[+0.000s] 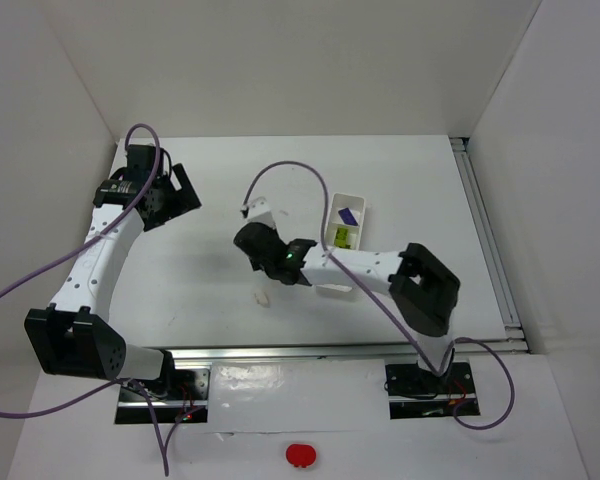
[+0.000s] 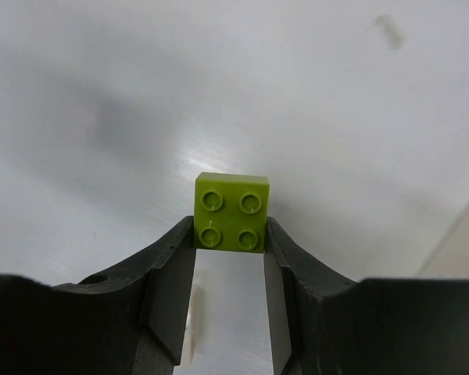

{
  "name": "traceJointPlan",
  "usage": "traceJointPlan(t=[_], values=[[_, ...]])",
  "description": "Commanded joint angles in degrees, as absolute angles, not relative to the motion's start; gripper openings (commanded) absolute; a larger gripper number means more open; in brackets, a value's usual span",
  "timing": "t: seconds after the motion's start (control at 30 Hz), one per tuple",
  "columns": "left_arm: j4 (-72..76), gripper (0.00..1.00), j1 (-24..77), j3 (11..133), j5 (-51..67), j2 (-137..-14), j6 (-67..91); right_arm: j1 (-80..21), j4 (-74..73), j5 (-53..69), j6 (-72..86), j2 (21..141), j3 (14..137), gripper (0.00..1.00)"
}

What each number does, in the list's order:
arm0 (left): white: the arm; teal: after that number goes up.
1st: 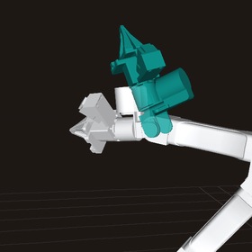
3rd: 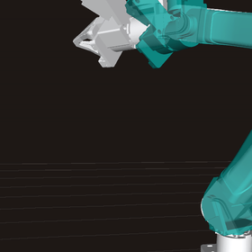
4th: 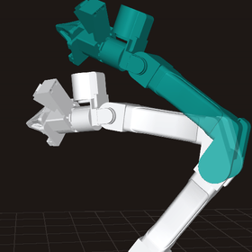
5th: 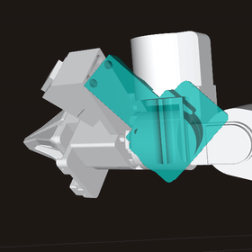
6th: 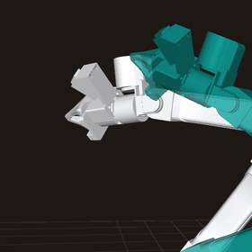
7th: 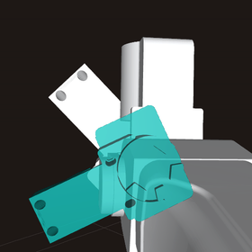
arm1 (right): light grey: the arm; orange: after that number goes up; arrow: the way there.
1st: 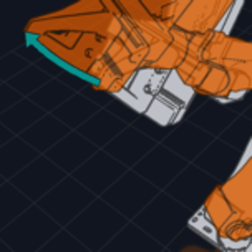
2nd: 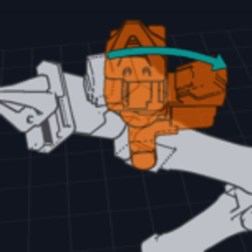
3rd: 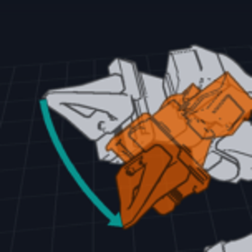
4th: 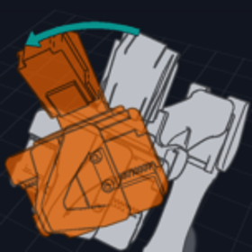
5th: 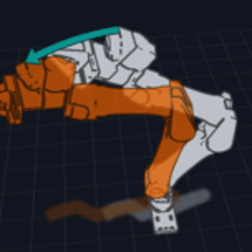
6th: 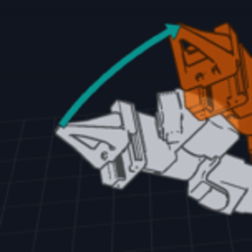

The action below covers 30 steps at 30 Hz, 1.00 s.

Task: Sort the legos into containers by color

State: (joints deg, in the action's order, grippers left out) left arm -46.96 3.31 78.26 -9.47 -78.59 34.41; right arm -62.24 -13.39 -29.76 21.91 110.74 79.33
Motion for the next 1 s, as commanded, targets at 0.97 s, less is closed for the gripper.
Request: traceJointPlan(t=[0.97], values=[[-43.3, 0.97, 29.5, 68.6, 1.9, -86.5, 35.3, -34.1, -16.3, -33.8, 36.6, 95.6, 62.6, 0.34]])
